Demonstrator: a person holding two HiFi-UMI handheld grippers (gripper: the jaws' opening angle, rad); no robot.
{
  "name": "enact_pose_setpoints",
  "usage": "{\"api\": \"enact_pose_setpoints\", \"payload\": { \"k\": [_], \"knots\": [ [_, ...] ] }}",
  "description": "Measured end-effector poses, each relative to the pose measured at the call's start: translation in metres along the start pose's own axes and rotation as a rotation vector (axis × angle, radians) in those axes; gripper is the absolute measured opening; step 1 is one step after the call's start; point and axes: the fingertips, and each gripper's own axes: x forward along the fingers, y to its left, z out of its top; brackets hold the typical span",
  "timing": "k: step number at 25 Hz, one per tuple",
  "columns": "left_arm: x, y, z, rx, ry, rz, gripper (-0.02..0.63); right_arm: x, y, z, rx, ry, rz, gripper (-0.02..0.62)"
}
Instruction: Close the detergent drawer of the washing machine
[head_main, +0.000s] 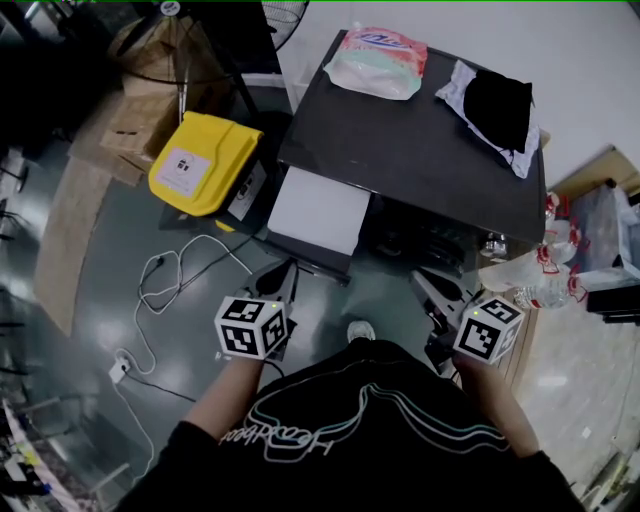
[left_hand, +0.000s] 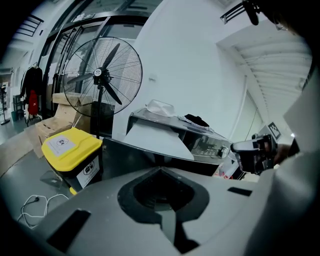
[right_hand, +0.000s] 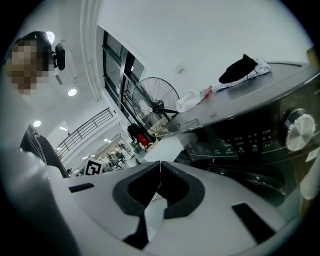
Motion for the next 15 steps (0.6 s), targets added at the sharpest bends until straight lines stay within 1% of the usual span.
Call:
{"api": "enact_pose_setpoints", "payload": {
  "k": [11,15],
  "knots": [
    [0.026,0.0,0.017,-0.019,-0.011,0.016,0.021,0.006,-0.019,0.021,-0.013,0.011,0.016,0.028],
    [0.036,-0.001,0.027,-0.014,-0.028,0.023,0.021,0.006,-0.025,0.03,-0.024,0.018,0.025,0.028]
  ]
}}
